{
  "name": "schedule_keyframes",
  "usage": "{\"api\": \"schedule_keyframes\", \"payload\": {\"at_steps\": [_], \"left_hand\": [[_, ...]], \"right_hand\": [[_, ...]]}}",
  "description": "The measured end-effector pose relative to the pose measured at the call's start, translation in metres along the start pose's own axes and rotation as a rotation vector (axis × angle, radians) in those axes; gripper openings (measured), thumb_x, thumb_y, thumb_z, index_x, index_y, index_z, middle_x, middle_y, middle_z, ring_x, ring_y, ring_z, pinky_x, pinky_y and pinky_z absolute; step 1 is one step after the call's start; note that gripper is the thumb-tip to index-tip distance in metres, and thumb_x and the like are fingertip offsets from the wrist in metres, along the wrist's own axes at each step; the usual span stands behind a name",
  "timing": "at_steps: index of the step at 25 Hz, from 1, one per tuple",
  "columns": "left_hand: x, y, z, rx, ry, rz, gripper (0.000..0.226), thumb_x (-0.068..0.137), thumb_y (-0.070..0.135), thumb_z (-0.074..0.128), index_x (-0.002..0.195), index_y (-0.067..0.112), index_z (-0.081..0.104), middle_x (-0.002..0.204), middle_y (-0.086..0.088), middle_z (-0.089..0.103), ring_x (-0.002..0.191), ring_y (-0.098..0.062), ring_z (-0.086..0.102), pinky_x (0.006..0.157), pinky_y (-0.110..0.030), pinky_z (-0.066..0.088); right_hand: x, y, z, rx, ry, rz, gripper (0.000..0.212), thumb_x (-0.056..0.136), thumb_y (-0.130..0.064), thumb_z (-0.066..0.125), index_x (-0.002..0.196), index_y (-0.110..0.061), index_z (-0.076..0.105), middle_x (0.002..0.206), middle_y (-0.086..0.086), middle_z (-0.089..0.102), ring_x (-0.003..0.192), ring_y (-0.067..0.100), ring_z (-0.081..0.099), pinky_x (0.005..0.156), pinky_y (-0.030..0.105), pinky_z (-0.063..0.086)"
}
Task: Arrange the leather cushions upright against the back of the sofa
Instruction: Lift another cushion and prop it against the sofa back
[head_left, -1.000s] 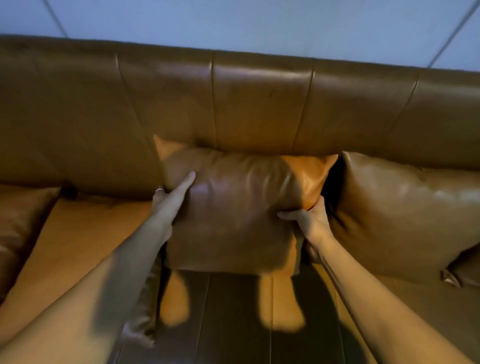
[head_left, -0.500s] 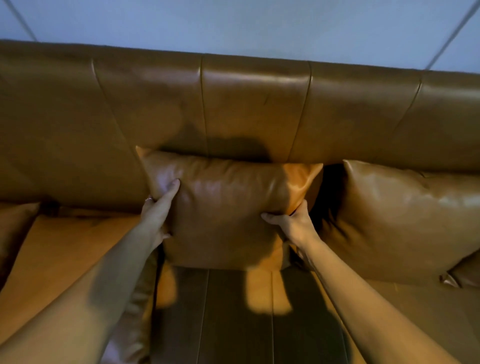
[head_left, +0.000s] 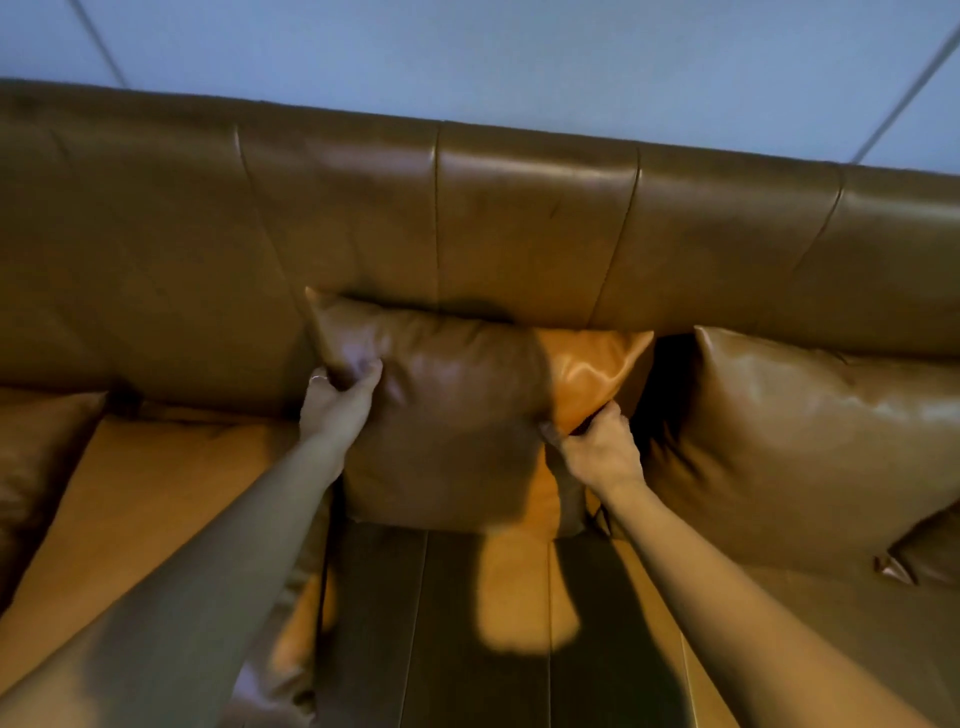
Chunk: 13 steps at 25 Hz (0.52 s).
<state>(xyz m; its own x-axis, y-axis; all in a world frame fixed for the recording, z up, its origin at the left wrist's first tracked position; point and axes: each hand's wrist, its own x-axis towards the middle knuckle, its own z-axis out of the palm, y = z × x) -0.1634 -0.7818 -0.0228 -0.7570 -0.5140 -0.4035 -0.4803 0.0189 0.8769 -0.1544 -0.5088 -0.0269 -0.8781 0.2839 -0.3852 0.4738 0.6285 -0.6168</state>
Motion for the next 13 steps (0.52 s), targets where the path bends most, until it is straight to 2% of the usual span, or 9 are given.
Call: {"api": "schedule_keyframes", "payload": {"at_steps": [2, 7, 10, 13], "left_hand": [[-0.013, 0.009, -0.007, 0.093, 0.025, 0.130, 0.075, 0.089, 0.053, 0.065, 0.151, 0.024, 0.037, 0.147, -0.004, 0.052, 0.133, -0.030, 0.049, 0.108, -0.042, 0.040], [-0.061, 0.032, -0.040, 0.321, 0.035, 0.477, 0.073, 0.091, 0.054, 0.061, 0.154, 0.027, 0.036, 0.154, -0.003, 0.046, 0.142, -0.025, 0.041, 0.114, -0.043, 0.036], [-0.084, 0.033, -0.080, 0.373, 0.124, 0.539, 0.071, 0.093, 0.045, 0.063, 0.154, 0.021, 0.035, 0.158, -0.006, 0.040, 0.146, -0.022, 0.035, 0.119, -0.040, 0.030], [-0.093, 0.024, -0.125, 0.395, 0.192, 0.505, 0.068, 0.095, 0.044, 0.061, 0.153, 0.019, 0.036, 0.158, -0.007, 0.041, 0.146, -0.023, 0.036, 0.117, -0.039, 0.031]], "right_hand": [[-0.018, -0.007, -0.004, -0.057, 0.113, -0.095, 0.080, 0.088, -0.046, 0.070, 0.145, -0.004, 0.034, 0.144, 0.020, 0.046, 0.127, 0.042, 0.051, 0.102, 0.048, 0.046], [-0.063, -0.036, -0.011, -0.212, 0.179, -0.397, 0.085, 0.093, -0.042, 0.064, 0.159, -0.016, 0.015, 0.162, 0.016, 0.026, 0.143, 0.042, 0.035, 0.109, 0.057, 0.038], [-0.102, -0.069, 0.000, -0.225, 0.184, -0.552, 0.082, 0.095, -0.050, 0.056, 0.160, -0.023, 0.013, 0.168, 0.007, 0.018, 0.151, 0.034, 0.021, 0.115, 0.059, 0.026], [-0.136, -0.093, 0.027, -0.244, 0.152, -0.693, 0.079, 0.095, -0.052, 0.052, 0.160, -0.025, 0.016, 0.168, 0.002, 0.021, 0.151, 0.027, 0.023, 0.114, 0.058, 0.025]]}}
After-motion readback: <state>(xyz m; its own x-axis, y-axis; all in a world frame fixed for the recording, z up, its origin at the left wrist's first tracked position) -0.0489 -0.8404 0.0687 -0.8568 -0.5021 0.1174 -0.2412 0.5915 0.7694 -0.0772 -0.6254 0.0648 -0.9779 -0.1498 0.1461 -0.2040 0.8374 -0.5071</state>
